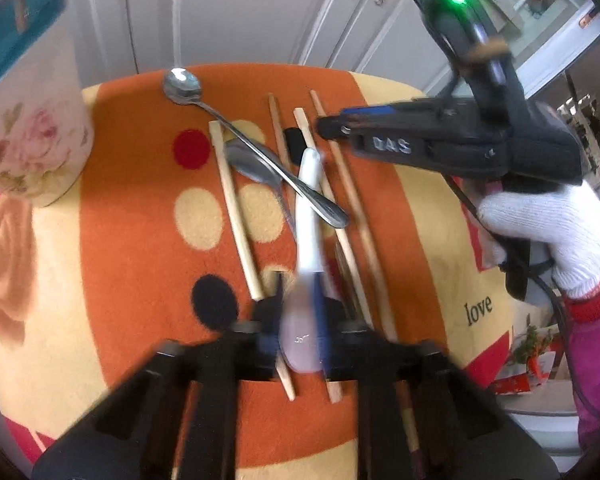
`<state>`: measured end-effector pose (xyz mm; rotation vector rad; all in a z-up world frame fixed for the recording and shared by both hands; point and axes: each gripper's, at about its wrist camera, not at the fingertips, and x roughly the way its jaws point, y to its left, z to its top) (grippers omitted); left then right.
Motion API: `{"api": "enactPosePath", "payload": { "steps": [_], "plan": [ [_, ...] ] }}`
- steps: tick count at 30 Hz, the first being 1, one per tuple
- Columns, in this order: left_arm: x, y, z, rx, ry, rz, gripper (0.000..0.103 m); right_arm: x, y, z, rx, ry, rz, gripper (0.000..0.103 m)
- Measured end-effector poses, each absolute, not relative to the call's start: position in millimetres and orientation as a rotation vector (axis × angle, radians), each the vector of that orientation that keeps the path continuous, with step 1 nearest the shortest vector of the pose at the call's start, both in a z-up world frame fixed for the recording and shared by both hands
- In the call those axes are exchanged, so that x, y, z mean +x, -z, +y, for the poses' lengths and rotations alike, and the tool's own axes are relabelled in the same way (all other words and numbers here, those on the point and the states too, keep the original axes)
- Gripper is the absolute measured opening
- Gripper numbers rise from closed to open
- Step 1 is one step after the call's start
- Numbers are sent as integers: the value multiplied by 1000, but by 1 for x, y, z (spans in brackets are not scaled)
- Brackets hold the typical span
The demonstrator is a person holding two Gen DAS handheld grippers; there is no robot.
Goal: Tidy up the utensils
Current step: 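Grasp the long silver spoon with the left tool while the right tool grasps a wooden chopstick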
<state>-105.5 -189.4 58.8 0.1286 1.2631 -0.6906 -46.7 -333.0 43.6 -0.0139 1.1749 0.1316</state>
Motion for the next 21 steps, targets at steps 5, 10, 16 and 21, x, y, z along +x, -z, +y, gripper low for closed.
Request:
{"api": "enactPosePath", "payload": {
  "steps": [5, 10, 16, 21],
  "plan": [
    [-110, -61, -153, 87, 652, 1288, 1, -73, -43, -341, -67, -140, 1201, 24],
    [-116, -65, -132, 45, 648, 1288, 1, -102, -43, -353, -89, -136, 1224, 24],
    [-94, -71, -142, -50, 599, 1245, 33, -116, -52, -373, 61, -127, 1193, 24],
    [-60, -80, -169, -71, 492, 1198, 40, -116, -62, -374, 125, -137, 1157, 28]
  ]
}}
